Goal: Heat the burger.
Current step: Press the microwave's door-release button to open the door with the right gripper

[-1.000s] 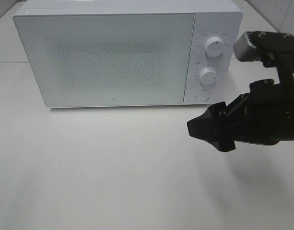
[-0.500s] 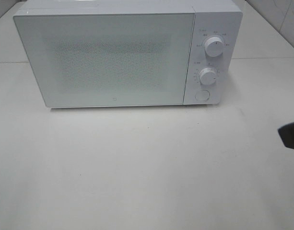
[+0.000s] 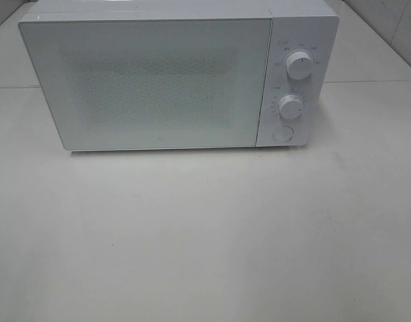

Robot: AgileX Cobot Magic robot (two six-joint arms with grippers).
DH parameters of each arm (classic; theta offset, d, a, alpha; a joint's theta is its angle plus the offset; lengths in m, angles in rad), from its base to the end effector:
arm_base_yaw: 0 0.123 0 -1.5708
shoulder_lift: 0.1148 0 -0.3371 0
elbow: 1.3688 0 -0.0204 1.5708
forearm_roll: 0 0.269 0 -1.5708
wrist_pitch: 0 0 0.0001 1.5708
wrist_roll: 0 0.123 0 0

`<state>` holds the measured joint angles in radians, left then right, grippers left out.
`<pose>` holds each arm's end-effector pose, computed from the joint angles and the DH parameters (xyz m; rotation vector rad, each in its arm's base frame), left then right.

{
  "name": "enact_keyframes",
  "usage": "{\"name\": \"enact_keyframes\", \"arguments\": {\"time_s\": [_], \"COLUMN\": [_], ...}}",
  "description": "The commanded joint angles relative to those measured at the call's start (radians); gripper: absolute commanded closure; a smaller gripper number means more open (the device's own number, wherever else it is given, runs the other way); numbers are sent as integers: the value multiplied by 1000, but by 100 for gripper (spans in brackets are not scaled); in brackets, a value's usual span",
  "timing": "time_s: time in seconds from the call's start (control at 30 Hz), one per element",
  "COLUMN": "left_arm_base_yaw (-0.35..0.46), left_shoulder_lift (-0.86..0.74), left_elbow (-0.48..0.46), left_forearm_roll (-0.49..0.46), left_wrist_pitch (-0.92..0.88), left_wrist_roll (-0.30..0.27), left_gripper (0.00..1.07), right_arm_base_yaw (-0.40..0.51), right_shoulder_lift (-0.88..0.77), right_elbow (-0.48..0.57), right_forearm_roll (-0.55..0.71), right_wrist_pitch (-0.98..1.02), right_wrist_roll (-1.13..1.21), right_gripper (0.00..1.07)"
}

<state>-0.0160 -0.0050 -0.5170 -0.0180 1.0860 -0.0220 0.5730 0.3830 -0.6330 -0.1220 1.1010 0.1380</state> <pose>-0.0169 -0.0017 0.2741 -0.0048 2.0478 -0.0452 0.0404 0.0101 0.3078 -0.5138 2.2775 0.2019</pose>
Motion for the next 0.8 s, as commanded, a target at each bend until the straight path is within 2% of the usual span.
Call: {"name": "enact_keyframes", "arguments": {"time_s": [0.03, 0.1, 0.2, 0.27, 0.3, 0.37, 0.43, 0.47, 0.63, 0.8], "left_arm_base_yaw": [1, 1, 1, 1, 1, 1, 1, 1, 1, 1], "left_shoulder_lift": [-17, -17, -17, -17, -17, -17, -17, -17, -17, -17], "left_elbow": [1, 1, 1, 1, 1, 1, 1, 1, 1, 1], "left_forearm_roll": [-4, -4, -4, -4, -4, -4, -4, -4, -4, -4], "left_wrist_pitch": [-17, -17, -17, -17, -17, -17, -17, -17, -17, -17], "left_wrist_roll": [-2, -2, -2, -2, -2, -2, -2, -2, -2, -2], "left_gripper": [6, 6, 6, 6, 6, 6, 6, 6, 6, 6], "right_arm_base_yaw": [-44, -140, -175, -296, -296, -381, -409, -462, -537, -564], "right_shoulder_lift": [-40, -85, -103, -182, -182, -254, -277, -317, -404, -413], "right_elbow": [20, 36, 43, 72, 72, 82, 85, 89, 90, 94], "right_forearm_roll": [-2, -5, -6, -5, -5, -5, -6, -6, 5, 47], "right_wrist_pitch": [5, 2, -4, -35, -35, -51, -53, -56, -67, -75], "right_wrist_roll": [13, 11, 4, -7, -7, -10, -12, -23, -22, -22], "right_gripper": [31, 31, 31, 31, 31, 31, 31, 31, 31, 31]}}
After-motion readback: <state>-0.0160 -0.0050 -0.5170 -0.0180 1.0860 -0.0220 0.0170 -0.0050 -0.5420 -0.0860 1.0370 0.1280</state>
